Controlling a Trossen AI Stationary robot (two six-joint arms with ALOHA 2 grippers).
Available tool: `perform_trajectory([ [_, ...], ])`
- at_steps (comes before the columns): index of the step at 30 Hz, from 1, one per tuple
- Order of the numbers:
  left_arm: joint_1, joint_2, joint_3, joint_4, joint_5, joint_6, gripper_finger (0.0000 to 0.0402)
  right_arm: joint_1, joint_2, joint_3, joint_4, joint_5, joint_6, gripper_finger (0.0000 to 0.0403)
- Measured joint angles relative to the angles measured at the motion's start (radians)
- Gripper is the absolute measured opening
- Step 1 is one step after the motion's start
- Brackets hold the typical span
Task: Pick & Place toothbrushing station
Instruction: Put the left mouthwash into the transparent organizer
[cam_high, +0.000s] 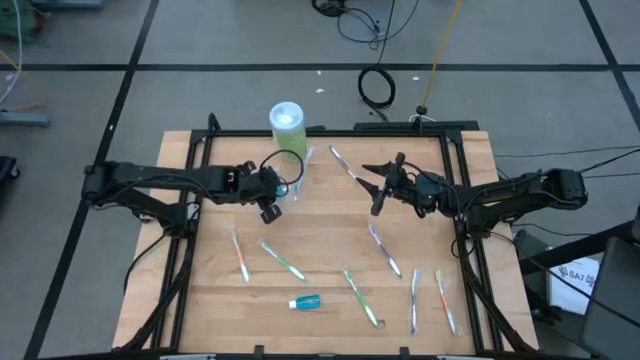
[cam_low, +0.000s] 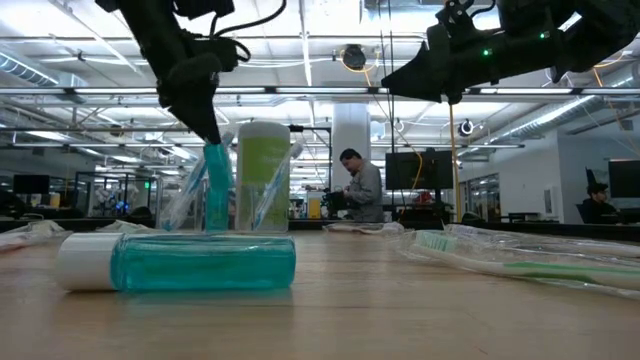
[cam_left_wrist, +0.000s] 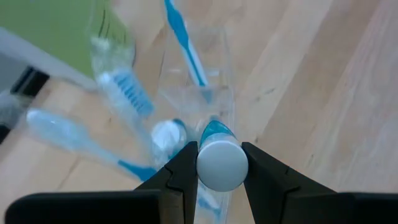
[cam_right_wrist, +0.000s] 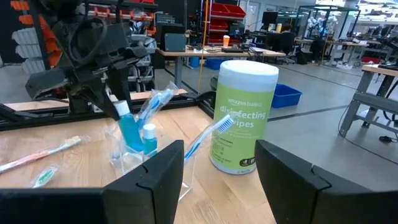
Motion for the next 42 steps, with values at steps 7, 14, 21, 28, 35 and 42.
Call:
perform_trajectory([
  [7,0.018,0.048,0.000,-0.015,0.003,0.000,0.0106,0.000,0.000,0.000,0.000,0.000,0.000,0.0189],
  [14,0.068,0.072,0.000,-0.022,0.064,-0.001,0.0125,0.000,0.000,0.000,-0.001,0.000,0.000,0.0188],
  [21,0.113,0.090,0.000,-0.024,0.150,0.109,0.0120,0.000,0.000,0.000,-0.001,0.000,0.000,0.0188],
  [28,0.133,0.094,0.000,-0.018,0.154,0.229,0.0131,0.000,0.000,0.000,0.000,0.000,0.000,0.0188],
  [35,0.133,0.093,0.000,-0.016,0.154,0.316,0.0156,0.000,0.000,0.000,0.000,0.000,0.000,0.0187],
  [42,0.133,0.093,0.000,-0.009,0.150,0.316,0.0186,0.000,0.000,0.000,0.000,0.000,0.000,0.0187],
])
